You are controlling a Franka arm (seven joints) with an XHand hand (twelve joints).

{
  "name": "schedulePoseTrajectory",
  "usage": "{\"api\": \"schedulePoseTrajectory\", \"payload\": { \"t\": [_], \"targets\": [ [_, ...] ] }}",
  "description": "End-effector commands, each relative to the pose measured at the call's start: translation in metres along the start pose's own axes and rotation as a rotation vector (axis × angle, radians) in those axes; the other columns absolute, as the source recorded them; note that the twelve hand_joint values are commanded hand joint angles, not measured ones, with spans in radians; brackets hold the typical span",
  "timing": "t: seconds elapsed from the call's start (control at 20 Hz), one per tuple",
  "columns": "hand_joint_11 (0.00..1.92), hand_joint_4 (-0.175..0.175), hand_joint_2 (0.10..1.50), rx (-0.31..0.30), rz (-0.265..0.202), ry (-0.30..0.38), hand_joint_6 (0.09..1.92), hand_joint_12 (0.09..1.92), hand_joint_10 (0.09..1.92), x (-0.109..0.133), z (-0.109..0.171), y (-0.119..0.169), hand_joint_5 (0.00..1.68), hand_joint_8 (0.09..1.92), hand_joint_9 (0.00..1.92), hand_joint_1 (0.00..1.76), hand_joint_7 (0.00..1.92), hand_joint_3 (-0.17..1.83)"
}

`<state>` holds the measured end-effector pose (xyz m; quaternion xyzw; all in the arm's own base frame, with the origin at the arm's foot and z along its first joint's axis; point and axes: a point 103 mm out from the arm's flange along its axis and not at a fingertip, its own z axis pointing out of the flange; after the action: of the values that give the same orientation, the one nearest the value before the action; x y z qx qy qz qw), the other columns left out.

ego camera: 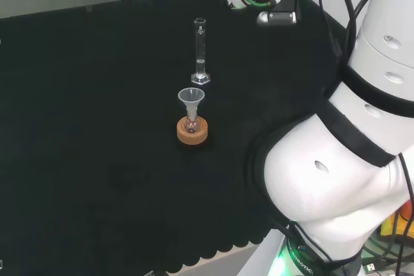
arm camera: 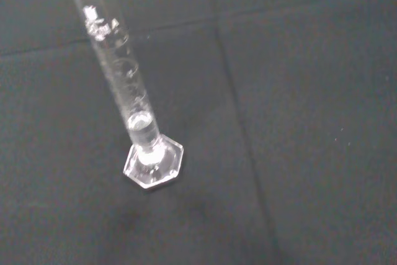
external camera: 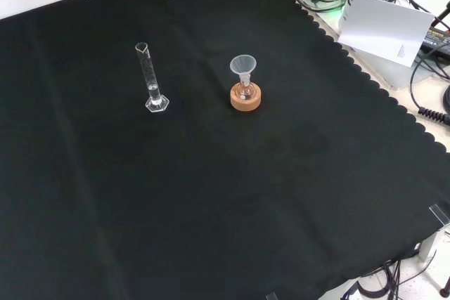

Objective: Pick up the graduated cylinder.

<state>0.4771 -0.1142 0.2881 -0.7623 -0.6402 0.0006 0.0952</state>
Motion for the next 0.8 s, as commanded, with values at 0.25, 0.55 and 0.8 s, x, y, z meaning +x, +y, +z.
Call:
{"api": "schedulePoseTrajectory", "payload": {
  "t": [0.25,0.55,0.8],
  "targets": [
    [0.07,-0.058,1.13,-0.012,-0.099,0.123,0.09,1.41,0.73,0.011,0.058,0.054,0.23,0.67,0.3,0.56,0.09,-0.12],
    [0.09,-0.062,1.11,-0.017,-0.149,0.201,0.09,1.41,0.72,0.006,0.074,0.058,0.27,0.68,0.32,0.61,0.13,-0.14],
    [0.09,-0.052,1.09,-0.018,-0.185,0.265,0.09,1.4,0.7,0.005,0.09,0.061,0.3,0.69,0.36,0.65,0.17,-0.16]
  ]
}}
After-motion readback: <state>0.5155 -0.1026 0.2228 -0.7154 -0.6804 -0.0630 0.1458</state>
